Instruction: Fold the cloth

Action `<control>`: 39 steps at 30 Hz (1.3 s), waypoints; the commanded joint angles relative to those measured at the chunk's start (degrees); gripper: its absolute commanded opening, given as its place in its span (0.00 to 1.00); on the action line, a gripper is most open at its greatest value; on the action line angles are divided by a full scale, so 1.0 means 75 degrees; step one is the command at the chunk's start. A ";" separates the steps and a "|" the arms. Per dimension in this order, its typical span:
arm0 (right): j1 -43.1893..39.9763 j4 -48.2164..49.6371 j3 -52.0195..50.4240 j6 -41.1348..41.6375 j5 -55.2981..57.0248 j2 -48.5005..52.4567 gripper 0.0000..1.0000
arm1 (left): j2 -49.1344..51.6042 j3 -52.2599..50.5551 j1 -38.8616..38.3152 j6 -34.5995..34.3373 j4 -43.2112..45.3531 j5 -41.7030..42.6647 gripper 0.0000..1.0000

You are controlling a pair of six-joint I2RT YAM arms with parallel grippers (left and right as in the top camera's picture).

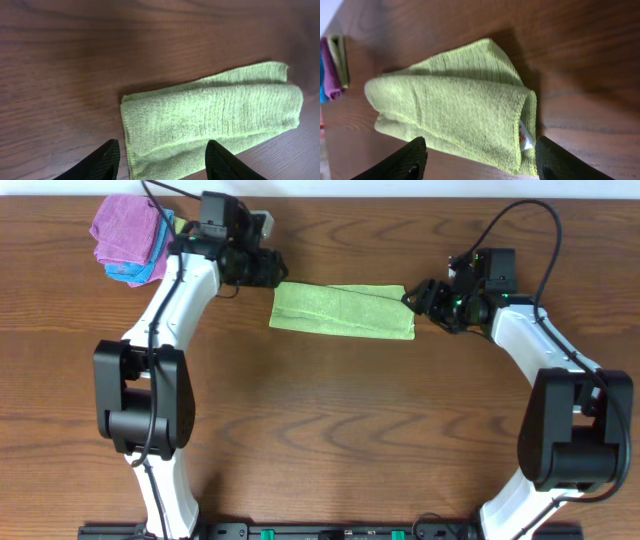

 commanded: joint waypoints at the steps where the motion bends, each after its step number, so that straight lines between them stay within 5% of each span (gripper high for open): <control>1: 0.0251 -0.0146 0.0119 -0.0268 0.0274 0.0082 0.68 | 0.0070 0.0012 -0.0189 0.0338 -0.0070 -0.0259 0.56; 7: 0.0516 -0.0309 0.0117 -0.0347 0.0799 0.0082 0.60 | 0.0070 0.0012 -0.0385 0.0504 -0.0184 -0.0682 0.56; 31: 0.0332 0.0178 0.0119 -0.0391 0.0615 0.0743 0.67 | 0.0399 -0.0892 -0.0565 0.0694 0.0181 -0.0195 0.49; 37: 0.0332 0.0210 0.0119 -0.0376 0.0519 0.0743 0.67 | 0.0697 -0.0892 -0.0586 0.0554 0.0691 -0.0271 0.08; 39: 0.0332 0.0210 0.0119 -0.0376 0.0504 0.0743 0.66 | 0.0819 -0.0892 -0.0586 0.0326 0.0868 -0.0268 0.06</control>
